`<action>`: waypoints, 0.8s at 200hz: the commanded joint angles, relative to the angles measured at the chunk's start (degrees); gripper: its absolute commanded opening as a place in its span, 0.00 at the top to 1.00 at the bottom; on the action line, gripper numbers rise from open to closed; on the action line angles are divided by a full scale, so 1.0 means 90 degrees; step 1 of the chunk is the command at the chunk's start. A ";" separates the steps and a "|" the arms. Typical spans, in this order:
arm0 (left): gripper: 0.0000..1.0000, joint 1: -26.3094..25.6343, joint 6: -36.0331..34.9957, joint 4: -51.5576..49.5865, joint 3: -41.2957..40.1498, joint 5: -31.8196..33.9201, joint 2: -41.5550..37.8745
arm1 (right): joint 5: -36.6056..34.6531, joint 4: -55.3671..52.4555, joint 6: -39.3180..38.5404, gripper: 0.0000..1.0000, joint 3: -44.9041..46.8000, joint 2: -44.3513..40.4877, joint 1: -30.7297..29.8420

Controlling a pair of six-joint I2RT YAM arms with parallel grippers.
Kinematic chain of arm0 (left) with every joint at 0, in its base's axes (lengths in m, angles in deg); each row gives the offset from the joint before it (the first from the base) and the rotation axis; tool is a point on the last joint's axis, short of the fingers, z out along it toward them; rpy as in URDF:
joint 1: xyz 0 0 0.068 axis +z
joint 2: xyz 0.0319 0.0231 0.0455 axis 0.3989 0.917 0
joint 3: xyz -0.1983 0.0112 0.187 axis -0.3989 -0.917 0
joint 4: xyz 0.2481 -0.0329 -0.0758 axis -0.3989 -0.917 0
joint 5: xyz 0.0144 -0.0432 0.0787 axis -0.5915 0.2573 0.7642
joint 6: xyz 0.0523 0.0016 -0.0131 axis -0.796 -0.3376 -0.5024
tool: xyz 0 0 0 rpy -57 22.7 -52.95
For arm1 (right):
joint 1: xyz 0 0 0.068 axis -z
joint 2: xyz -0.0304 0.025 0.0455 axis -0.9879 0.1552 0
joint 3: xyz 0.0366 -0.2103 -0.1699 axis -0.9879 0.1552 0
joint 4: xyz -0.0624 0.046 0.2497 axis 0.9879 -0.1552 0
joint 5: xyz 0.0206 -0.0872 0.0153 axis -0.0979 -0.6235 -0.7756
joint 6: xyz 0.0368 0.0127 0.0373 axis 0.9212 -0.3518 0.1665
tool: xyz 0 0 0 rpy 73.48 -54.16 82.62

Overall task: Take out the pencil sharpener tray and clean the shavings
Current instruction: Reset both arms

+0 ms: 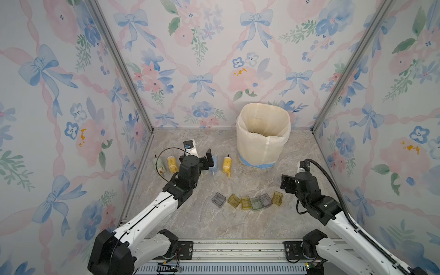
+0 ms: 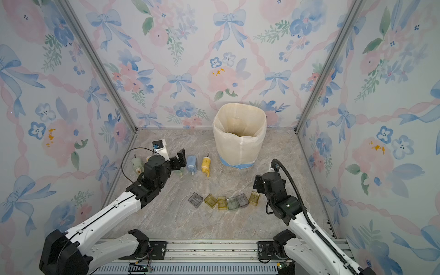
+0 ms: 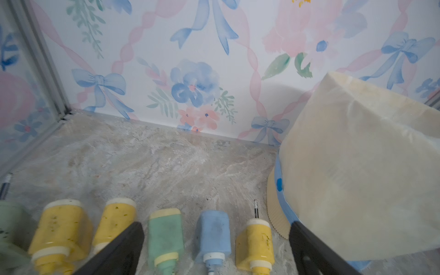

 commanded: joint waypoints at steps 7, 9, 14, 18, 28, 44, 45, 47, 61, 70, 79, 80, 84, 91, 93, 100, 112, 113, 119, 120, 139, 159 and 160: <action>0.02 0.0458 -0.1000 0.0024 -0.0148 0.0559 -0.0455 | -0.0605 0.1511 -0.0986 0.05 0.0543 -0.0248 0.0337; 0.02 0.0513 -0.1023 0.0024 -0.0161 0.0591 -0.0473 | -0.0600 0.1580 -0.0978 0.04 0.0569 -0.0263 0.0379; 0.02 0.0676 -0.1043 0.0024 -0.0189 0.0583 -0.0501 | -0.0596 0.1785 -0.0965 0.02 0.0634 -0.0272 0.0499; 0.02 0.0833 -0.1049 0.0036 -0.0204 0.0507 -0.0519 | -0.0596 0.1965 -0.0949 0.02 0.0698 -0.0267 0.0577; 0.02 0.1178 -0.1105 0.0090 -0.0294 0.0294 -0.0539 | -0.0646 0.2400 -0.0948 0.00 0.0831 -0.0218 0.0743; 0.02 0.1674 -0.1281 0.0516 -0.0729 0.0144 -0.0507 | -0.0781 0.3110 -0.1073 0.02 0.0977 -0.0054 0.0889; 0.02 0.1692 -0.1302 0.0558 -0.0758 0.0130 -0.0498 | -0.0801 0.3172 -0.1081 0.02 0.0987 -0.0041 0.0891; 0.02 0.1762 -0.1327 0.0643 -0.0819 0.0107 -0.0481 | -0.0840 0.3260 -0.1119 0.02 0.1017 -0.0006 0.0899; 0.02 0.2170 -0.1384 0.1343 -0.1284 -0.0326 -0.0340 | -0.1141 0.3871 -0.1448 0.02 0.1132 0.0290 0.0929; 0.02 0.2401 -0.1401 0.1782 -0.1588 -0.0802 -0.0212 | -0.1394 0.4118 -0.1630 0.03 0.1152 0.0572 0.0972; 0.02 0.2553 -0.1371 0.2185 -0.1824 -0.1038 -0.0062 | -0.1532 0.4268 -0.1762 0.03 0.1120 0.0829 0.1050; 0.02 0.2561 -0.1371 0.2227 -0.1847 -0.1066 -0.0046 | -0.1537 0.4278 -0.1773 0.03 0.1112 0.0855 0.1059; 0.02 0.2612 -0.1389 0.2368 -0.1919 -0.1140 0.0033 | -0.1566 0.4304 -0.1784 0.03 0.1098 0.0956 0.1116; 0.02 0.2700 -0.1429 0.2524 -0.1990 -0.1124 0.0183 | -0.1563 0.4353 -0.1753 0.03 0.1090 0.1122 0.1194; 0.02 0.2732 -0.1403 0.2543 -0.1996 -0.1087 0.0224 | -0.1558 0.4390 -0.1741 0.03 0.1096 0.1159 0.1216; 0.02 0.2879 -0.1257 0.2609 -0.2007 -0.1068 0.0409 | -0.1513 0.4577 -0.1699 0.03 0.1158 0.1287 0.1259; 0.02 0.3174 -0.1153 0.2763 -0.2025 -0.1412 0.0675 | -0.1494 0.4960 -0.1658 0.03 0.1331 0.1406 0.1273; 0.02 0.3189 -0.1150 0.2790 -0.2026 -0.1424 0.0699 | -0.1494 0.5005 -0.1662 0.03 0.1345 0.1417 0.1273; 0.02 0.3277 -0.1128 0.2946 -0.2050 -0.1554 0.0837 | -0.1494 0.5216 -0.1649 0.03 0.1445 0.1468 0.1287; 0.02 0.3290 -0.1138 0.2964 -0.2053 -0.1573 0.0858 | -0.1494 0.5245 -0.1648 0.03 0.1460 0.1477 0.1290; 0.02 0.3426 -0.1221 0.3375 -0.2044 -0.1616 0.1342 | -0.1503 0.5759 -0.1734 0.03 0.1639 0.1676 0.1372; 0.02 0.3491 -0.1276 0.4155 -0.2239 -0.1973 0.1831 | -0.1596 0.5993 -0.1886 0.03 0.1687 0.1964 0.1483; 0.02 0.3494 -0.1275 0.4199 -0.2245 -0.1988 0.1858 | -0.1604 0.6010 -0.1888 0.03 0.1699 0.1974 0.1485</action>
